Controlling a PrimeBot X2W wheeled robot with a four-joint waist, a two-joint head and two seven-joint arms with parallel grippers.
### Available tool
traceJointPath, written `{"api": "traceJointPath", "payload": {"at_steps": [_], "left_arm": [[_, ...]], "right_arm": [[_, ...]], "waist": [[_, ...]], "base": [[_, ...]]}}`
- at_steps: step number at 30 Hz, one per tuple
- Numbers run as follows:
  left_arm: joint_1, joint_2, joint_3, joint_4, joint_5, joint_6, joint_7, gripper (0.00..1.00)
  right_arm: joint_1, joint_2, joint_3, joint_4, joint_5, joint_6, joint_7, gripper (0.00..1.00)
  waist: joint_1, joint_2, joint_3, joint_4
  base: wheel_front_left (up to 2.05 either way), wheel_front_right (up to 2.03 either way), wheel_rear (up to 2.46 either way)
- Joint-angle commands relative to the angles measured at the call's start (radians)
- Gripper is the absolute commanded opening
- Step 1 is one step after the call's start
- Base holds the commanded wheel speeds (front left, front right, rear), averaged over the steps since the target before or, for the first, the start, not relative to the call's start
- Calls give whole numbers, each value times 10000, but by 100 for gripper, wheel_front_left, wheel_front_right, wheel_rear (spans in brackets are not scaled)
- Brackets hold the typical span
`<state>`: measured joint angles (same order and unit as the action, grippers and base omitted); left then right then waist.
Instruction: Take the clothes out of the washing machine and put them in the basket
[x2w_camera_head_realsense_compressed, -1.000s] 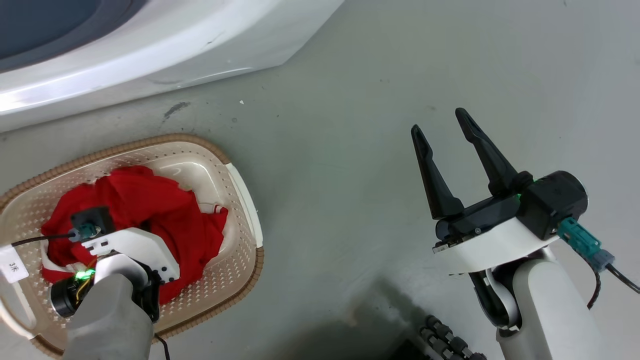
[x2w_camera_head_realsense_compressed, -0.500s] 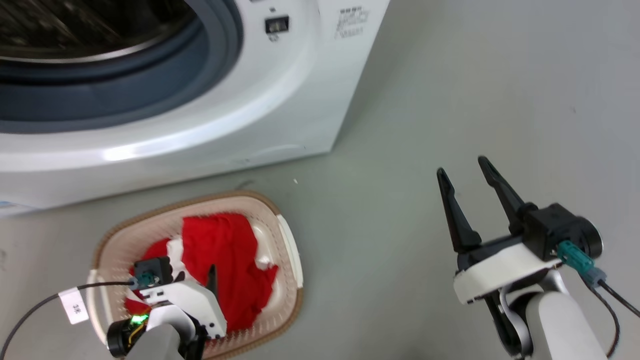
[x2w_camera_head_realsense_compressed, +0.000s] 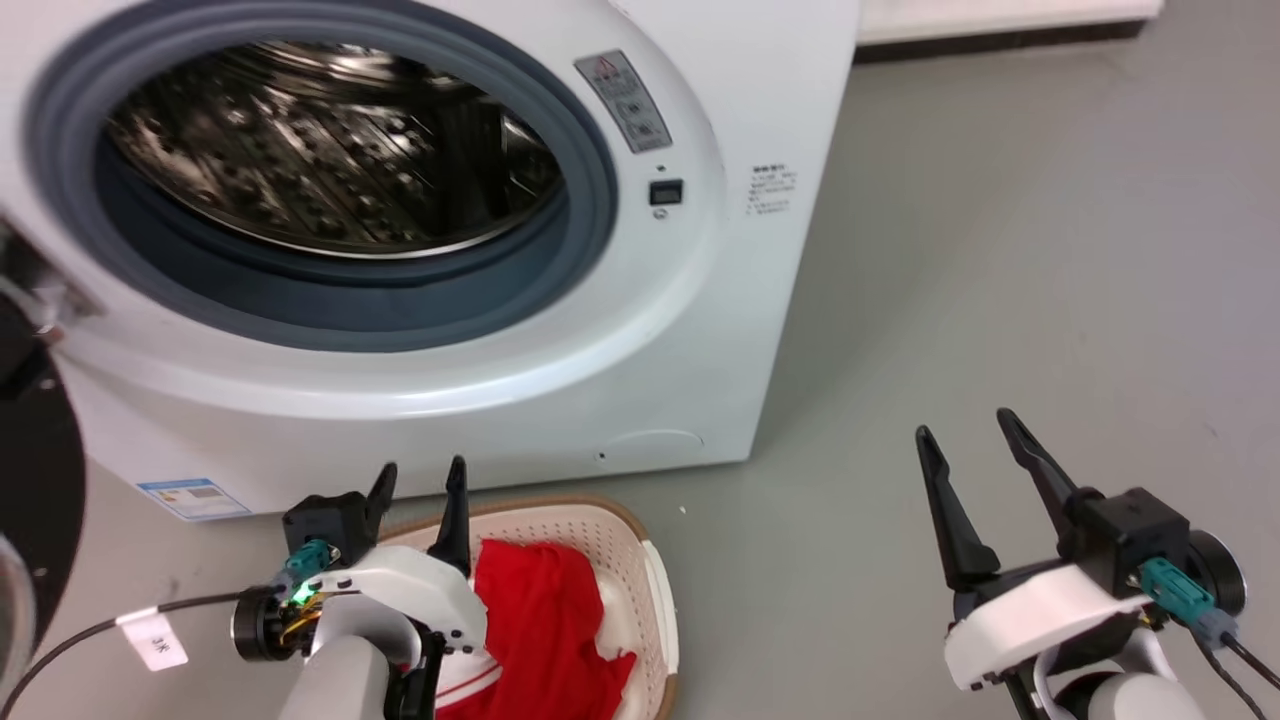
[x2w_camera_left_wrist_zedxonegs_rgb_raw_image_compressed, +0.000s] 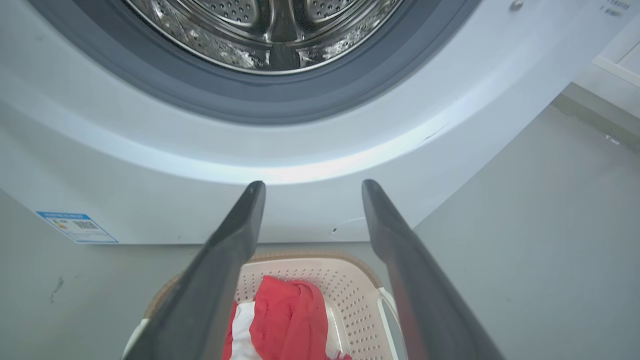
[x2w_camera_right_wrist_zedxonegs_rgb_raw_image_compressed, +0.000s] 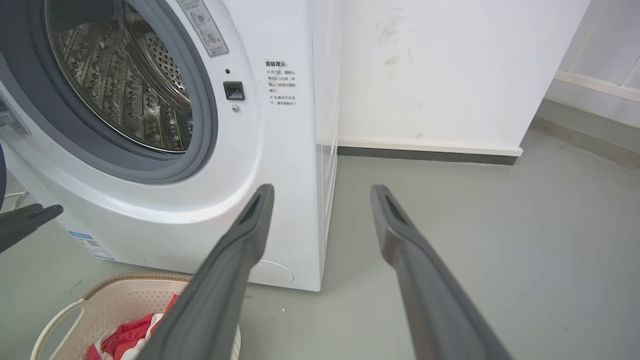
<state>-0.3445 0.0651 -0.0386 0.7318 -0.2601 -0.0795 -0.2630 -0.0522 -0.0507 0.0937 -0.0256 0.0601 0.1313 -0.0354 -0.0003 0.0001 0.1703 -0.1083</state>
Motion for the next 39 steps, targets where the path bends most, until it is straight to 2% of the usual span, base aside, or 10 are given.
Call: {"api": "traceJointPath", "payload": {"at_steps": [1,9,18,28,39], "left_arm": [[469,-30,-6,-902,192,147,-22,100],[1684,-86,-122,-4163,870,520,-23,100],[2968,279,-291,-5984,1423,851,233,100],[3782,413,-187,-6713,1229,1000,746,100],[3809,447,-239,-6859,1134,1110,784,100]], "right_arm": [[255,14,-94,-163,-48,-9,21,100],[826,14,-455,-517,-109,-9,299,100],[1482,13,-787,-658,-327,-9,536,100],[1782,13,-865,-799,-234,-9,594,100],[1736,13,-773,-900,-237,-9,655,100]], "waist": [[3,-1,-527,401],[3,-1,-1234,824],[3,-1,-1801,976],[3,-1,-1897,963],[3,-1,-1848,1032]], "base": [[0,0,0],[0,0,0],[0,0,0],[0,0,0],[0,0,0]]}}
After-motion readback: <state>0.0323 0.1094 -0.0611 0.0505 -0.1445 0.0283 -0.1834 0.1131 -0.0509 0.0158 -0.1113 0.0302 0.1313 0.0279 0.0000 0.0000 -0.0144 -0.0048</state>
